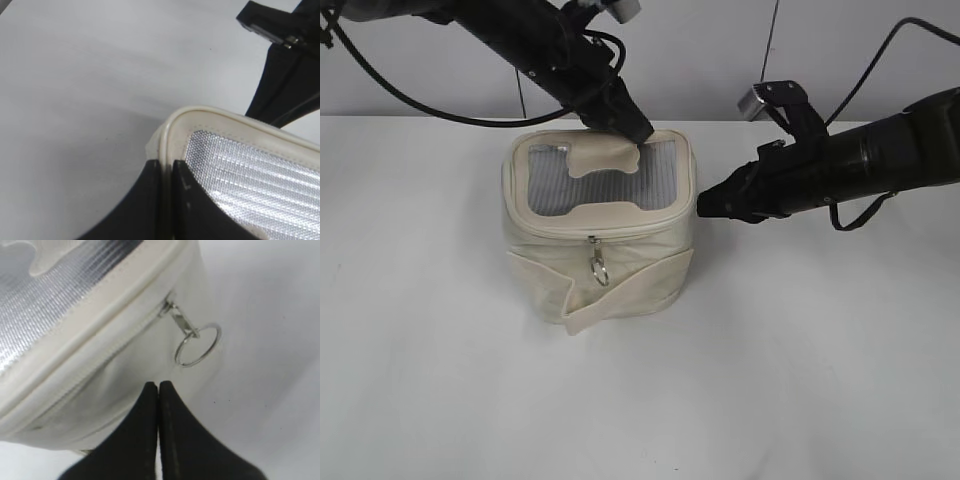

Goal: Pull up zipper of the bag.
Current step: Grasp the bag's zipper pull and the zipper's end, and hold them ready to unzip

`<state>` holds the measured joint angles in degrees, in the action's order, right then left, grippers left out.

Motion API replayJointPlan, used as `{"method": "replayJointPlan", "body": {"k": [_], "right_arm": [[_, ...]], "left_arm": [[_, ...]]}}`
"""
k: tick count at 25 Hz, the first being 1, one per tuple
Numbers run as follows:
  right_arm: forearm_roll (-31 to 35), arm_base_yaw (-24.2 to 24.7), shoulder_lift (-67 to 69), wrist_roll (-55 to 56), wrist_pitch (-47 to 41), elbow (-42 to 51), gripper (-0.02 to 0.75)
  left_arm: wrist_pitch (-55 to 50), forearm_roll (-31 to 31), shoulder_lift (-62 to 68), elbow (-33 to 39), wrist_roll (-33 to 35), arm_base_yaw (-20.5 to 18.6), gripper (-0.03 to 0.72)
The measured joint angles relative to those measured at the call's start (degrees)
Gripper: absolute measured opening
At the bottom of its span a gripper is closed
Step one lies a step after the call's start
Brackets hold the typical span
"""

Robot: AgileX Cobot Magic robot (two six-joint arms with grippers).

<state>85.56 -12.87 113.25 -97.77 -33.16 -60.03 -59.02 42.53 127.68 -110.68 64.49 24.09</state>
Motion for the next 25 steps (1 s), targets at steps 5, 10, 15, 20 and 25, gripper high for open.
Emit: {"method": "replayJointPlan", "body": {"k": [5, 10, 15, 20, 25], "right_arm": [[-0.14, 0.0, -0.48, 1.6, 0.0, 0.15, 0.173], [0.82, 0.0, -0.37, 1.61, 2.07, -0.09, 0.384], [1.83, 0.0, 0.83, 1.31, 2.26, -1.77, 0.403], [1.69, -1.74, 3.99, 1.3, 3.13, -6.74, 0.356], [-0.19, -3.64, 5.47, 3.58, 6.4, -9.35, 0.281]], "left_arm": [[0.0, 0.0, 0.0, 0.0, -0.36, 0.0, 0.027], [0.0, 0.0, 0.0, 0.0, -0.43, 0.0, 0.027], [0.01, 0.0, 0.0, 0.0, -0.43, 0.0, 0.027], [0.18, -0.16, 0.0, 0.0, -0.43, 0.0, 0.027], [0.6, -0.66, 0.0, 0.0, -0.47, -0.1, 0.027]]}}
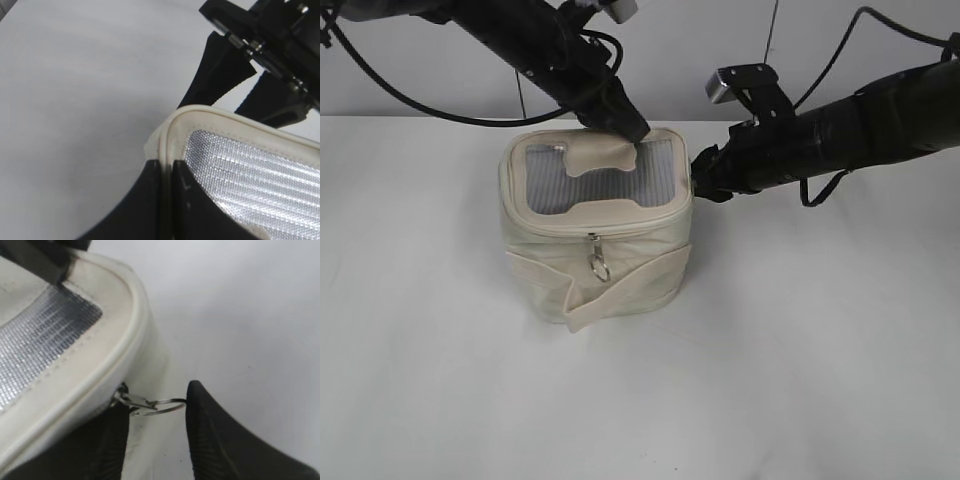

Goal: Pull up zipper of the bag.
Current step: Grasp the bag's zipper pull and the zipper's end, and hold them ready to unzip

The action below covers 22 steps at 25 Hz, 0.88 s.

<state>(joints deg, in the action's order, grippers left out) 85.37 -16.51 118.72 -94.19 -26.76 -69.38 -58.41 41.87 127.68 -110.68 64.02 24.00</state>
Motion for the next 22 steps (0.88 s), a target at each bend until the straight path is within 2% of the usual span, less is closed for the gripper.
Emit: {"method": "replayJointPlan", "body": {"k": [5, 9, 10, 11, 12, 14, 17, 22], "right_arm": [[-7.87, 0.51, -3.18, 7.43, 0.79, 2.75, 0.281], [-8.99, 1.33, -7.29, 8.6, 0.23, 7.13, 0.281], [-9.41, 1.33, -8.23, 8.62, 0.08, 8.19, 0.245], [-10.1, 1.4, -9.17, 8.68, -0.62, 9.19, 0.136], [-10.96, 1.4, -9.9, 8.82, -1.28, 10.18, 0.068], [-12.77, 1.4, -11.05, 9.97, -2.42, 11.56, 0.008], [-15.59, 1.4, -12.0, 12.0, -4.33, 12.28, 0.008], [-16.52, 1.4, -12.0, 13.28, -4.95, 12.34, 0.008]], "left_arm": [[0.07, 0.1, 0.05, 0.0, -0.02, 0.05, 0.027], [0.35, 0.1, 0.06, 0.0, -0.83, 0.18, 0.027], [0.64, 0.04, 0.06, 0.0, -0.98, 0.19, 0.027], [0.78, -0.07, 0.06, 0.0, -1.15, 0.19, 0.027], [0.9, -0.13, 0.06, 0.0, -1.42, 0.19, 0.027], [1.31, -0.55, 0.06, 0.0, -2.65, 0.19, 0.027], [1.62, -0.68, 0.06, 0.0, -3.64, 0.24, 0.026], [1.66, -0.79, 0.06, 0.0, -3.89, 0.24, 0.026]]}}
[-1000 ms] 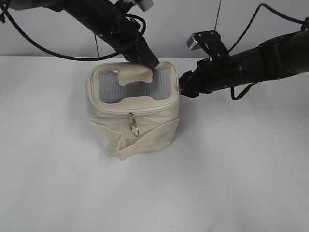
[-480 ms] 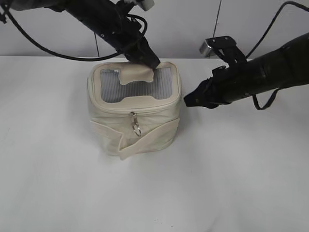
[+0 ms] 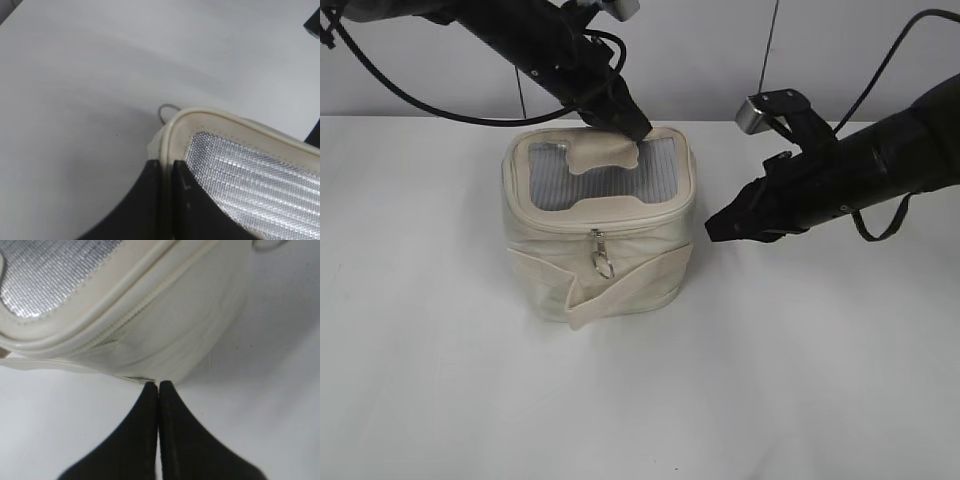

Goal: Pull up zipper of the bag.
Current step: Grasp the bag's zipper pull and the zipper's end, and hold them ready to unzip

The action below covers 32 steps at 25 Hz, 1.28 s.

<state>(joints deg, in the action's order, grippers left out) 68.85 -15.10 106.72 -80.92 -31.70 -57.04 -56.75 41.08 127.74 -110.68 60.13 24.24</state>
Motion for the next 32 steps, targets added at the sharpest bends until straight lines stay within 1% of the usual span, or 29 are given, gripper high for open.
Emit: {"method": "replayJointPlan", "body": {"k": [3, 4, 5, 8, 10, 11, 15, 18, 23, 24, 26, 27, 28, 29, 30, 31, 32], "right_arm": [[1.51, 0.0, 0.0, 0.18, 1.12, 0.0, 0.01], [2.55, 0.0, 0.0, -0.27, 1.66, 0.0, 0.027], [3.75, 0.0, 0.0, -1.13, 2.39, 0.0, 0.062], [9.05, 0.0, 0.13, -4.75, 5.2, 0.0, 0.26], [13.4, 0.0, 0.84, -8.7, 6.29, 0.0, 0.349], [15.69, 0.0, 1.52, -10.9, 6.46, 0.0, 0.373], [25.12, -0.39, 4.27, -19.28, 6.79, 0.06, 0.403], [28.97, -1.38, 6.41, -22.28, 7.29, -0.87, 0.405], [30.52, -2.87, 9.89, -23.28, 9.99, -5.86, 0.401], [30.81, -2.92, 10.86, -23.34, 10.05, -7.15, 0.39], [30.81, -2.92, 12.46, -23.61, 9.69, -9.31, 0.344], [30.81, -2.92, 13.08, -23.91, 9.33, -10.26, 0.301], [30.81, -3.0, 13.53, -24.36, 8.97, -10.88, 0.238], [30.81, -3.13, 13.67, -25.11, 8.64, -11.39, 0.154], [30.85, -3.2, 13.67, -25.74, 8.43, -11.51, 0.088], [30.85, -3.31, 13.67, -26.23, 8.42, -11.64, 0.041], [30.64, -3.31, 13.67, -26.29, 8.38, -11.65, 0.018]], "left_arm": [[0.0, 0.0, 0.0, 0.0, -0.13, 0.0, 0.025], [0.0, 0.0, 0.0, 0.0, -0.13, 0.0, 0.025], [0.0, 0.0, 0.0, 0.0, -0.13, 0.0, 0.025], [0.0, 0.0, 0.0, 0.0, -0.13, 0.0, 0.025], [0.0, 0.0, 0.0, 0.0, -0.13, 0.0, 0.025], [0.0, 0.0, 0.0, 0.0, -0.18, 0.0, 0.025], [-0.05, 0.0, 0.0, 0.0, -0.18, 0.0, 0.025], [-0.05, -0.02, 0.0, 0.0, -0.18, 0.0, 0.025], [0.46, -0.67, 0.0, 0.0, -0.18, -0.06, 0.025], [0.65, -0.79, 0.0, 0.0, -0.24, -0.19, 0.025], [1.2, -1.18, 0.0, 0.0, -0.37, -0.39, 0.025], [1.4, -1.25, 0.0, -0.05, -0.37, -0.44, 0.025], [1.69, -1.47, 0.0, -0.04, -0.37, -0.46, 0.025], [1.77, -1.52, 0.0, -0.11, -0.37, -0.46, 0.025], [1.77, -1.56, 0.0, -0.11, -0.37, -0.46, 0.025], [1.77, -1.63, 0.0, -0.11, -0.37, -0.46, 0.025], [1.77, -1.63, 0.0, -0.11, -0.37, -0.46, 0.025]]}}
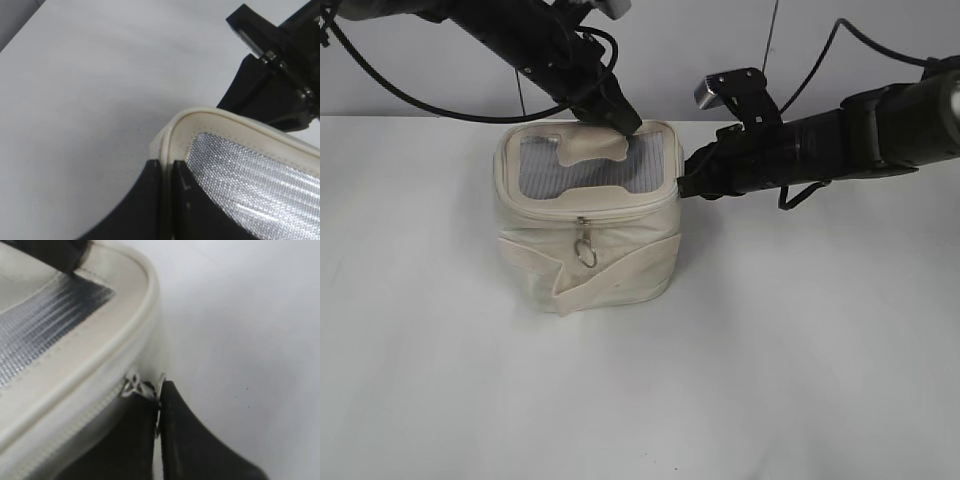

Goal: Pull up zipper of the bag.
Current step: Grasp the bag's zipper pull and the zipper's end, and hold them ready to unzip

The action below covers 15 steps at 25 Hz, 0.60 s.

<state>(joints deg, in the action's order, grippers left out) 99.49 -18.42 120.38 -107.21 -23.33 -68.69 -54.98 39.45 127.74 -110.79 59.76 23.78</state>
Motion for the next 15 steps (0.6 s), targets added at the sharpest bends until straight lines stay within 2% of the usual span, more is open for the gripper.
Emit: {"method": "replayJointPlan", "body": {"k": [5, 11, 15], "right_arm": [[-2.17, 0.18, -0.34, 2.59, -0.13, 0.92, 0.008], [-2.43, 1.55, -6.02, 3.39, -0.09, 8.44, 0.008], [-6.06, 1.88, -10.15, 4.64, 0.0, 12.51, 0.008]], "left_arm": [[-0.18, 0.17, 0.0, 0.0, 0.0, 0.0, 0.025], [-0.46, 0.1, 0.0, 0.0, 0.0, 0.25, 0.024], [-0.46, 0.06, 0.0, 0.0, 0.0, 0.35, 0.024]]}}
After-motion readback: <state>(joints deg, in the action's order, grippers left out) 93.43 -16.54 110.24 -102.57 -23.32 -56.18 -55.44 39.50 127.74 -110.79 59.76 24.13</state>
